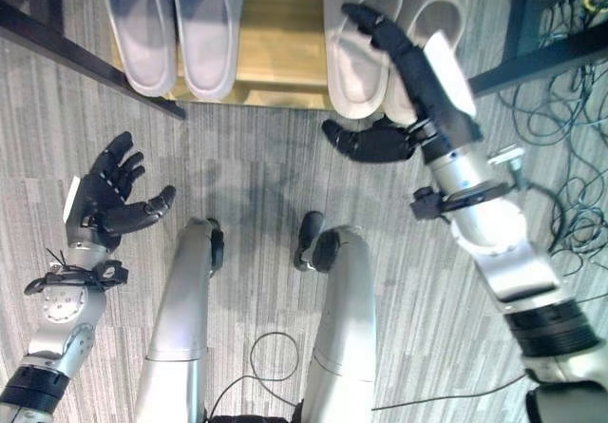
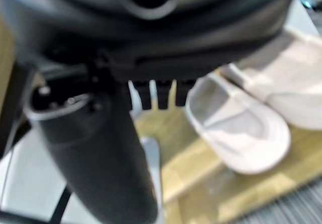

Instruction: Arrange the slippers neatly on the shoe rack.

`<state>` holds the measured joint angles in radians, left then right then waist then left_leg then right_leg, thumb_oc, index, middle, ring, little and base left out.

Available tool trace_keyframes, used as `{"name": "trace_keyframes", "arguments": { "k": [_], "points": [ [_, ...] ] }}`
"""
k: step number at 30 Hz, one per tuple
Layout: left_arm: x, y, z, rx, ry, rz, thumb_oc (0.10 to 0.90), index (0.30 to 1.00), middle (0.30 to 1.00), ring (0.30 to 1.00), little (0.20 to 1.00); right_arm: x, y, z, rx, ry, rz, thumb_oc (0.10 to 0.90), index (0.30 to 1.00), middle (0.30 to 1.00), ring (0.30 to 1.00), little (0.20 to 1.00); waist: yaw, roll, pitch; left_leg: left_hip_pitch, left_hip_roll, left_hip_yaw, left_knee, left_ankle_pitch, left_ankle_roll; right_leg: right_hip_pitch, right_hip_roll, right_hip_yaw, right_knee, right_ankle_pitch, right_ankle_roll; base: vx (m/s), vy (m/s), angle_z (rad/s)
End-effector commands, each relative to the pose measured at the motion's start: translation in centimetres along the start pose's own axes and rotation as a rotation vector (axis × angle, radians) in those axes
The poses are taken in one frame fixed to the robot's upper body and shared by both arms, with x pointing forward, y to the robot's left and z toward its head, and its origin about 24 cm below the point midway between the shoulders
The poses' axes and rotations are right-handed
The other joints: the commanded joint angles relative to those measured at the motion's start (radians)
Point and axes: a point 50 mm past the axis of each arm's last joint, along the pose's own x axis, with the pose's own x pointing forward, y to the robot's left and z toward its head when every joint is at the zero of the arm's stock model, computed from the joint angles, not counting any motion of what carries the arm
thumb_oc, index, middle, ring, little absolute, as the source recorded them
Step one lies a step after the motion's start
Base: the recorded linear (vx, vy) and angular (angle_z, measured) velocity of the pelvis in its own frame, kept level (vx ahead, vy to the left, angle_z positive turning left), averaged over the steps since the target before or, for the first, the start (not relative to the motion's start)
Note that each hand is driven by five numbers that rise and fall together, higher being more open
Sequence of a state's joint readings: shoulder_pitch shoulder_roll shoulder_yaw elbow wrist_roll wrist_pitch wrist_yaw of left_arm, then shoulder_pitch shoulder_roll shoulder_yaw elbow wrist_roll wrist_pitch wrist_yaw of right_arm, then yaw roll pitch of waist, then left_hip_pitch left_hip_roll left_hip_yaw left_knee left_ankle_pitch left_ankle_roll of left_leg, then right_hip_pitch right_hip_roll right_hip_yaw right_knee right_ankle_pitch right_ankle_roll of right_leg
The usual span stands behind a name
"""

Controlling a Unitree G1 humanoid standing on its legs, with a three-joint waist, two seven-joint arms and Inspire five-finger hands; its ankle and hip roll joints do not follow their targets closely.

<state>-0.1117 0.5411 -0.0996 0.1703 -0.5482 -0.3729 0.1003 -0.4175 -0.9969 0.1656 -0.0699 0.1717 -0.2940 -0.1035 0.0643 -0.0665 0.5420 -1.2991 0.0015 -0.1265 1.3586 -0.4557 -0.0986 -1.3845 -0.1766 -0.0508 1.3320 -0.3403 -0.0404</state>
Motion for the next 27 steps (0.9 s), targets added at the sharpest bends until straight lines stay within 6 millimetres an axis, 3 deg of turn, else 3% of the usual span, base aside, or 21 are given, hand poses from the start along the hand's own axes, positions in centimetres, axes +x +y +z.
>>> {"name": "trace_keyframes", "arguments": {
  "k": [1,5,6,7,8,11,12,13,15,16,23,27],
  "points": [
    [-3.1,1.0,-2.2,0.057,0.089,-0.021,0.8,0.9,0.9,0.9,0.9,-0.5,1.4,0.4,-0.017,-0.065,0.029,0.8,0.9,0.9,0.9,0.9,-0.016,-0.013,-0.199,-0.03,-0.006,-0.022,-0.254,0.192,0.007,0.118,-0.053,-0.053,-0.153,-0.048,0.037,-0.02,-0.066,0.12],
    [-4.4,0.7,-4.5,0.075,0.208,-0.051,0.8,0.9,0.9,0.9,0.9,-2.9,5.0,-3.3,0.023,0.126,0.114,0.8,0.9,0.9,0.9,0.9,-0.003,-0.027,-0.218,0.118,0.008,-0.049,-0.426,0.261,0.005,0.274,-0.048,-0.106,-0.329,-0.004,0.05,0.0,-0.083,0.11],
    [-4.4,0.7,-4.5,0.075,0.208,-0.051,0.8,0.9,0.9,0.9,0.9,-2.9,5.1,-3.3,0.023,0.126,0.114,0.8,0.9,0.9,0.9,0.9,-0.004,-0.026,-0.214,0.126,0.008,-0.05,-0.432,0.264,0.004,0.283,-0.048,-0.108,-0.335,-0.001,0.05,0.04,-0.087,0.14],
    [-5.1,0.5,-5.6,0.089,0.264,-0.067,0.8,0.9,0.9,0.9,0.9,-4.4,7.1,-4.7,0.037,0.209,0.172,0.8,0.9,0.9,0.9,0.9,-0.002,-0.029,-0.236,0.229,0.029,-0.062,-0.56,0.292,0.008,0.37,-0.046,-0.13,-0.44,0.027,0.069,0.03,-0.044,0.11],
    [-5.1,0.6,-5.6,0.09,0.264,-0.066,0.8,0.9,0.9,0.9,0.9,-4.3,7.2,-4.7,0.037,0.208,0.172,0.8,0.9,0.9,0.9,0.9,-0.002,-0.029,-0.229,0.241,0.031,-0.063,-0.569,0.296,0.008,0.383,-0.045,-0.132,-0.449,0.031,0.068,0.08,-0.103,0.12],
    [-6.8,0.4,-7.5,0.107,0.371,-0.09,0.8,0.9,0.9,0.9,0.9,-8.6,11.7,-7.6,0.036,0.406,0.321,0.8,0.9,0.9,0.9,0.9,0.014,-0.03,-0.264,0.45,0.033,-0.063,-0.803,0.368,-0.003,0.588,-0.022,-0.186,-0.654,0.089,0.093,0.11,-0.107,0.11],
    [-6.9,0.4,-7.5,0.108,0.372,-0.089,0.8,0.9,0.9,0.9,0.9,-8.6,11.7,-7.6,0.037,0.405,0.321,0.8,0.9,0.9,0.9,0.9,0.015,-0.029,-0.26,0.461,0.035,-0.063,-0.812,0.372,-0.004,0.599,-0.02,-0.188,-0.662,0.093,0.093,0.13,-0.084,0.21],
    [-7.6,0.3,-8.1,0.11,0.411,-0.097,0.8,0.9,0.9,0.9,0.9,-10.8,13.5,-8.8,0.065,0.515,0.359,0.8,0.9,0.9,0.9,0.9,0.022,-0.026,-0.28,0.562,0.035,-0.06,-0.915,0.404,-0.011,0.7,-0.01,-0.205,-0.761,0.116,0.1,0.09,-0.049,0.21],
    [-8.0,0.5,-8.4,0.114,0.429,-0.095,0.8,0.9,0.9,0.9,0.9,-12.0,14.5,-9.4,0.056,0.568,0.39,0.8,0.9,0.9,0.9,0.9,0.027,-0.021,-0.282,0.627,0.039,-0.064,-0.983,0.423,-0.013,0.761,-0.001,-0.222,-0.82,0.133,0.101,0.14,-0.074,0.17],
    [-9.2,0.4,-9.2,0.129,0.481,-0.099,0.8,0.9,0.9,0.9,0.9,-15.9,16.9,-10.7,0.075,0.735,0.454,0.8,0.9,0.9,0.9,0.9,0.041,-0.008,-0.306,0.769,0.034,-0.064,-1.141,0.502,-0.023,0.904,0.021,-0.259,-0.973,0.203,0.108,0.18,-0.11,0.1],
    [-10.5,-0.5,-10.2,0.136,0.544,-0.138,0.8,0.9,0.9,0.9,0.9,-22.4,19.4,-12.1,0.085,1.025,0.511,0.8,0.9,0.9,0.9,0.9,0.055,0.02,-0.376,1.035,0.058,-0.062,-1.402,0.579,-0.036,1.192,0.081,-0.286,-1.241,0.26,0.125,0.16,-0.084,0.1],
    [-10.7,-1.0,-10.5,0.146,0.556,-0.149,0.8,0.9,0.9,0.9,0.9,-24.7,20.1,-12.2,0.098,1.134,0.522,0.8,0.9,0.9,0.9,0.9,0.06,0.025,-0.408,1.095,0.062,-0.056,-1.438,0.587,-0.037,1.269,0.09,-0.286,-1.312,0.279,0.131,0.13,-0.05,0.04]
  ]
}}
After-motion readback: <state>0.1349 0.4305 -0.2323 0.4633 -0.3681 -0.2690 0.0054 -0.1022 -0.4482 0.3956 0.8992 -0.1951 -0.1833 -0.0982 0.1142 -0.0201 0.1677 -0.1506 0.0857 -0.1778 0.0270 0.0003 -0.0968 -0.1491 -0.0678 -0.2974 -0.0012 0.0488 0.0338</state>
